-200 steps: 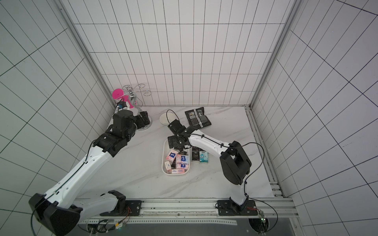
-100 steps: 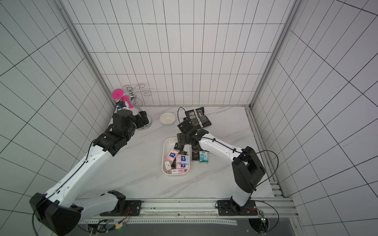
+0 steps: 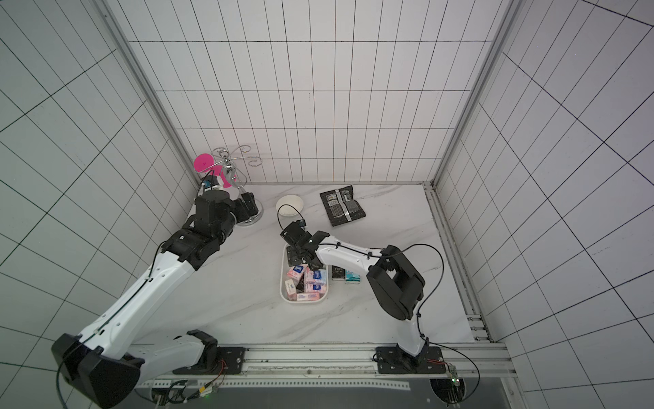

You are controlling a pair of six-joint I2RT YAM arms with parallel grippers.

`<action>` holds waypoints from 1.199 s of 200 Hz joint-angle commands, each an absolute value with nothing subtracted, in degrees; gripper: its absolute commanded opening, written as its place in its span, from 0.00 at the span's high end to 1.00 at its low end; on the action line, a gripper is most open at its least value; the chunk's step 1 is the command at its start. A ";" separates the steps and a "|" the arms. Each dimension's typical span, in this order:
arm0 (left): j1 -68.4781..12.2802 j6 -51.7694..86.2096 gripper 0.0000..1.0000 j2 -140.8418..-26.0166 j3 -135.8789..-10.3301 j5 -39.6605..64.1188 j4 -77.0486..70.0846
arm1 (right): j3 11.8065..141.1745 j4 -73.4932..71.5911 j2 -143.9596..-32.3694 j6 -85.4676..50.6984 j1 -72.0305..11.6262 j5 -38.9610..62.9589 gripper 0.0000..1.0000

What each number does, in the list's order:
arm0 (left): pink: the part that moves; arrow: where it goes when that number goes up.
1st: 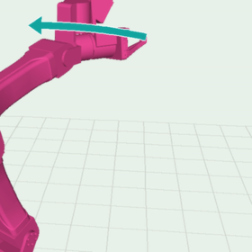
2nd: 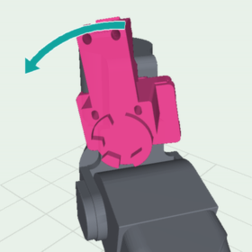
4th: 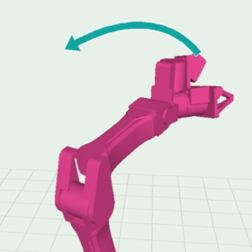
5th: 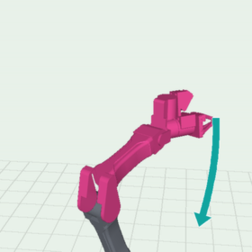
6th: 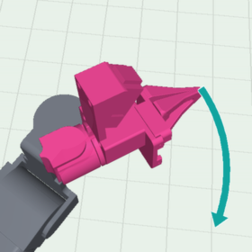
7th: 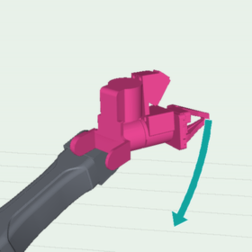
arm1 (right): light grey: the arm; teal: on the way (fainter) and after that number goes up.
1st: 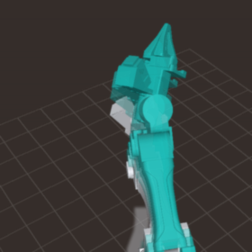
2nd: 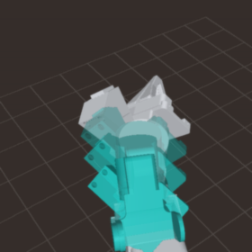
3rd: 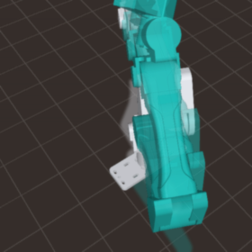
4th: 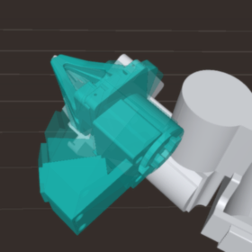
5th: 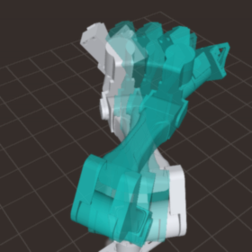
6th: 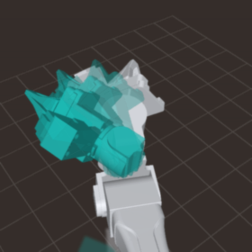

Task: Take the pocket tissues out of the storage box
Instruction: Pick up the pocket tissues from the storage box.

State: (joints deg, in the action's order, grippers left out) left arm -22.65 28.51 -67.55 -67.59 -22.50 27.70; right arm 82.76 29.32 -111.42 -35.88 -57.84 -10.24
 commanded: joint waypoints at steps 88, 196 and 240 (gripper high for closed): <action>-22.41 28.92 0.01 -65.03 -67.32 -20.08 27.33 | 89.75 35.02 -118.35 -51.06 -55.60 -13.13 0.21; -22.50 29.05 0.01 -65.49 -67.85 -20.48 27.42 | 90.71 33.38 -122.34 -48.30 -53.13 -8.67 0.40; -22.65 29.24 0.01 -65.72 -68.29 -20.63 27.42 | 90.66 33.69 -122.46 -47.23 -53.22 -8.30 0.36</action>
State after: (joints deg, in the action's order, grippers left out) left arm -22.65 29.04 -65.56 -67.59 -20.71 27.68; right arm 89.58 33.30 -120.20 -47.97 -53.58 -9.69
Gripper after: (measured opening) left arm 0.986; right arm 0.588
